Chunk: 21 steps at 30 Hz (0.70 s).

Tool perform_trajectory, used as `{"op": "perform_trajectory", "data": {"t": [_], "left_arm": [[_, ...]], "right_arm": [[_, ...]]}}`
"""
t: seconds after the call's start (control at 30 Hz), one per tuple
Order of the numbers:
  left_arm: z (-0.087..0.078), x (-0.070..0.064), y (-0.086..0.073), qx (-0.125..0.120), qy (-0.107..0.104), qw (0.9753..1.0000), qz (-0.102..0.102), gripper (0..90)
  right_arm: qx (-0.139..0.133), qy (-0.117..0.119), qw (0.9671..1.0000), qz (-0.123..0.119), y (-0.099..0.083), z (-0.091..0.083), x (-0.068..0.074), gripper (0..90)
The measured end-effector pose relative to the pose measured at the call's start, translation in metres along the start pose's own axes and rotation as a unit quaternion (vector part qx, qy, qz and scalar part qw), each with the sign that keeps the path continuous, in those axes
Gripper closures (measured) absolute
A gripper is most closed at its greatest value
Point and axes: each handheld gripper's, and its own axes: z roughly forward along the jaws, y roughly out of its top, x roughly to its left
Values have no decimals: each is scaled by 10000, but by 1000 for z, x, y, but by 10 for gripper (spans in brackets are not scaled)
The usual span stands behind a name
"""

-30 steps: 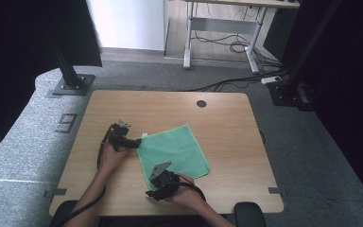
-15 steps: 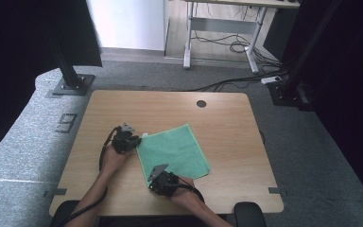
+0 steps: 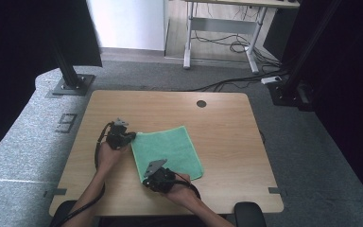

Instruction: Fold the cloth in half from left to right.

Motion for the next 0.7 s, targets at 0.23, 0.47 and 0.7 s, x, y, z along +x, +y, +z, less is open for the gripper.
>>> {"op": "perform_trajectory", "data": {"t": [0.23,0.47,0.7], "left_arm": [[5,-8,13,-77,-118,9999,14,857],[26,-25,34,-98,-259,9995,141,853],[41,-44,51,-26,-279,9987,424,852]], "right_arm": [[-139,-260,9994,187,-10,-24,-14,869],[-181,-541,9972,480,-30,-47,-29,869],[-190,-684,9955,628,-46,-59,-38,869]]}}
